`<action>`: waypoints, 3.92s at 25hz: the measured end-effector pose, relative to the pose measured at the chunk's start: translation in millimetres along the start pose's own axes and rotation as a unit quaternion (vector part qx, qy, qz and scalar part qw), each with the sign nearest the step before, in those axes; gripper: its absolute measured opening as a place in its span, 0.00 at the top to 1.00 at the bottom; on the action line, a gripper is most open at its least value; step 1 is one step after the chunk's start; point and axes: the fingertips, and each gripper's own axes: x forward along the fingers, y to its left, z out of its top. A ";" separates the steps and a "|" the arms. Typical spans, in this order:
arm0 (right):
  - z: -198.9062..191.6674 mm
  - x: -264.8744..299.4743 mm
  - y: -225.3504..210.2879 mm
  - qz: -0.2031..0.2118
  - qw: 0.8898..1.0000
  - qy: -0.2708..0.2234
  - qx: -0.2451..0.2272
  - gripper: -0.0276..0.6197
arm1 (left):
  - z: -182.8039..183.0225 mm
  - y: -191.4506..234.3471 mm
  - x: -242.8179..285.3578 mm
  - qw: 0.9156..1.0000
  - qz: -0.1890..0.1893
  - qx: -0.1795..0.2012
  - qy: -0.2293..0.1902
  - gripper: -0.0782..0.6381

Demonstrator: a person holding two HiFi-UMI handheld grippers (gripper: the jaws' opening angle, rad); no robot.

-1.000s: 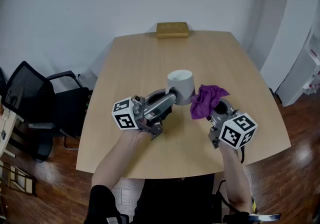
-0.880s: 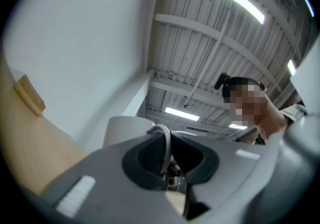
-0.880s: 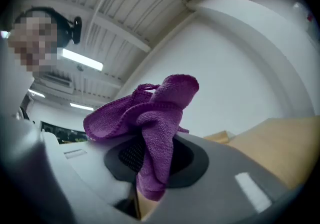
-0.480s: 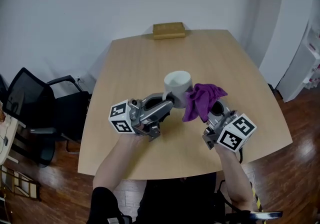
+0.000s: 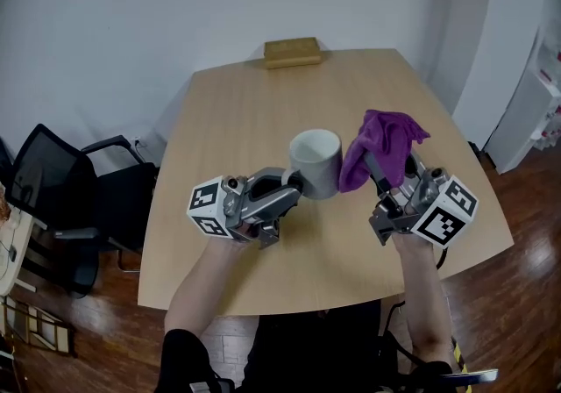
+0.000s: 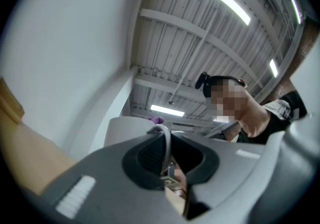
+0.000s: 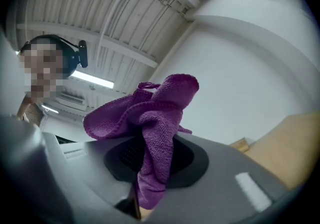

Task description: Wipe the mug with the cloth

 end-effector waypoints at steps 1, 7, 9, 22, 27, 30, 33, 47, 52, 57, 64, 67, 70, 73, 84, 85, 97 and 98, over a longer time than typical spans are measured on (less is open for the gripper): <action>-5.7 4.5 1.9 0.005 1.000 0.011 0.002 0.83 | -1.3 -2.5 1.2 1.000 -0.005 0.001 0.003 0.82; -89.6 -11.2 -29.0 -0.022 0.989 0.092 0.113 0.83 | 1.4 -10.8 -1.6 0.999 -0.024 0.018 0.011 0.82; -120.6 -20.7 -40.2 -0.038 0.979 0.135 0.146 0.83 | 1.5 -12.7 -3.9 0.999 -0.033 0.015 0.010 0.82; -20.9 -15.9 18.0 0.147 0.976 0.014 0.162 0.83 | -7.0 -35.7 2.7 0.994 -0.093 0.037 0.042 0.81; -72.2 -17.0 -1.9 0.103 0.971 0.051 0.210 0.83 | -8.3 -44.1 -9.5 0.990 -0.126 0.047 0.039 0.81; -116.4 -20.6 -7.4 0.074 0.965 0.128 0.218 0.83 | -7.2 -48.9 -16.3 0.988 -0.142 0.046 0.034 0.81; -137.9 -26.0 -8.3 0.054 0.961 0.182 0.201 0.83 | -7.6 -54.3 -16.5 0.987 -0.151 0.045 0.032 0.81; -70.1 -19.8 34.3 0.213 0.945 0.094 0.229 0.83 | -26.5 -84.2 -15.4 0.971 -0.223 0.046 0.075 0.80; -126.4 -22.6 31.5 0.178 0.943 0.185 0.212 0.83 | -36.0 -94.0 -11.1 0.966 -0.240 0.044 0.089 0.80; -33.9 -30.4 42.7 0.262 0.942 0.057 0.201 0.83 | -34.6 -94.7 -11.2 0.965 -0.245 0.041 0.086 0.80; -39.5 -27.1 74.4 0.340 0.900 0.073 0.264 0.83 | -42.2 -106.1 -9.5 0.956 -0.274 0.037 0.095 0.80; -87.1 -23.4 78.1 0.323 0.893 0.136 0.283 0.83 | -42.5 -107.4 -8.5 0.955 -0.278 0.029 0.095 0.80; -126.6 -22.7 69.7 0.279 0.901 0.208 0.258 0.83 | -45.1 -106.9 -6.6 0.955 -0.277 0.029 0.103 0.80; -123.4 -22.8 53.3 0.236 0.925 0.213 0.206 0.83 | -48.9 -106.8 -6.7 0.955 -0.275 0.026 0.108 0.81; -51.1 -20.1 89.4 0.345 0.890 0.097 0.282 0.83 | -61.2 -113.2 -5.8 0.946 -0.289 0.033 0.140 0.81; -65.3 -20.9 87.0 0.338 0.892 0.116 0.278 0.83 | -61.3 -113.1 -4.8 0.947 -0.289 0.032 0.140 0.81; -15.8 -19.0 89.4 0.335 0.912 0.047 0.231 0.83 | -71.1 -117.8 -4.9 0.942 -0.294 0.026 0.163 0.81; -9.5 -18.6 101.4 0.355 0.901 0.044 0.245 0.83 | -72.1 -118.5 -5.0 0.941 -0.295 0.027 0.165 0.81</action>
